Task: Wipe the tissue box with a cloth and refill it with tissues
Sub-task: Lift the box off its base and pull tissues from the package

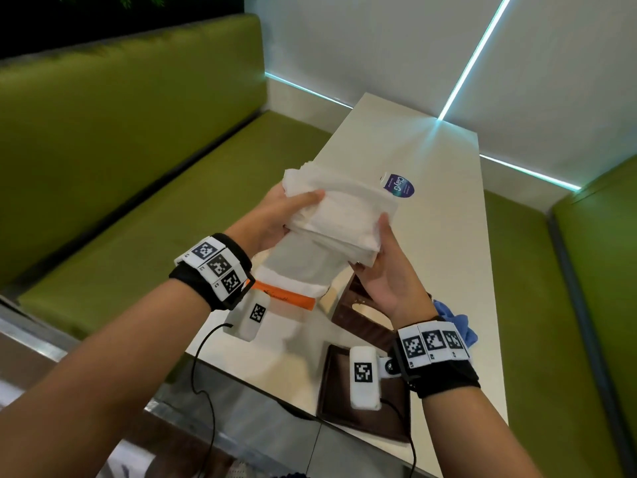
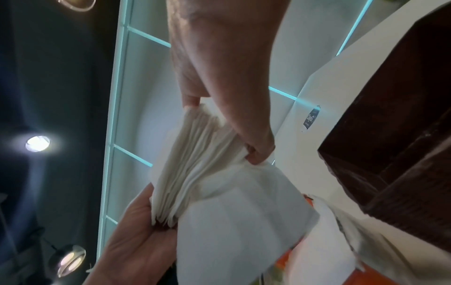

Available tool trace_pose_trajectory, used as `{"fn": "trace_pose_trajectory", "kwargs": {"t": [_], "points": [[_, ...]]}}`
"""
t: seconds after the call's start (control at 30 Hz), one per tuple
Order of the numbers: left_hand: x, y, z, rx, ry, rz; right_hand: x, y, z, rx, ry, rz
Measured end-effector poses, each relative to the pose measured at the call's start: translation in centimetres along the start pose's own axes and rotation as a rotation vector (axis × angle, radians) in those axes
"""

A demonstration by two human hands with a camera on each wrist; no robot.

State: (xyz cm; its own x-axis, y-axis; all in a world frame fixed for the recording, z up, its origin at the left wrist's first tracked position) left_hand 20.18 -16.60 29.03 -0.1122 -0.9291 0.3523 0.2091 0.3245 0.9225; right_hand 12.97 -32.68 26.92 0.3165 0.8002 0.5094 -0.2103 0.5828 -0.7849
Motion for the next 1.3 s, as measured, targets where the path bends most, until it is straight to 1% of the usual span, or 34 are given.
{"fn": "trace_pose_trajectory", "kwargs": {"t": [0.1,0.17,0.23,0.3,0.4,0.47,0.53,0.63,0.77,0.87,0.93,1.13,1.2,1.3], "points": [[1.0,1.8,0.2,0.06,-0.01,0.033,-1.5,0.3,0.0,0.027,0.091,-0.058],[1.5,2.7,0.3,0.091,-0.029,0.033,-2.0,1.0,-0.1,0.059,0.125,-0.047],[1.3,3.2,0.5,0.11,-0.011,0.039,-2.4,1.8,-0.1,0.082,0.167,-0.036],[0.9,3.5,0.4,0.123,0.039,0.057,-2.5,2.7,0.2,0.108,0.201,-0.053],[0.7,3.9,1.0,0.162,0.088,0.081,-1.5,4.5,1.0,0.205,0.145,-0.135],[1.4,3.8,1.7,0.186,0.085,0.063,-0.2,5.5,1.4,0.28,0.071,-0.23],[2.1,3.2,2.6,0.198,0.097,0.058,1.4,5.7,1.6,0.317,-0.011,-0.343],[2.7,1.6,3.6,0.171,0.11,0.12,2.9,5.2,1.2,0.299,-0.081,-0.496],[1.8,-0.4,4.4,0.12,0.141,0.176,2.4,3.8,0.5,0.198,-0.139,-0.605],[0.7,-1.4,4.6,0.127,0.191,0.168,1.8,3.8,0.0,0.198,-0.164,-0.679],[0.3,-2.2,4.6,0.115,0.2,0.151,1.7,3.9,0.0,0.208,-0.188,-0.746],[-0.2,-3.7,4.5,-0.005,0.164,0.096,0.7,4.0,0.4,0.198,-0.201,-0.737],[-0.2,-4.0,4.6,-0.019,0.15,0.062,0.4,3.9,0.5,0.183,-0.206,-0.688],[0.3,-4.8,4.6,-0.098,0.117,0.03,-0.1,3.7,0.7,0.168,-0.184,-0.588]]}}
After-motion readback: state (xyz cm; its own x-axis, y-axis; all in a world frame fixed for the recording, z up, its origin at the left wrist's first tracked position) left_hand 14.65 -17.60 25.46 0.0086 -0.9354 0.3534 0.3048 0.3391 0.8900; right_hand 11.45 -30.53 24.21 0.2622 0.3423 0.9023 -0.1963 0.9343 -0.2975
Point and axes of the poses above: each hand's wrist, its own z-axis away from the middle knuckle, its own x-axis out of the palm, y = z × x, the point moved 7 cm from there along -z, towards the middle knuckle, and after that the axes turned 10 degrees about y, right-handed, at the moved point
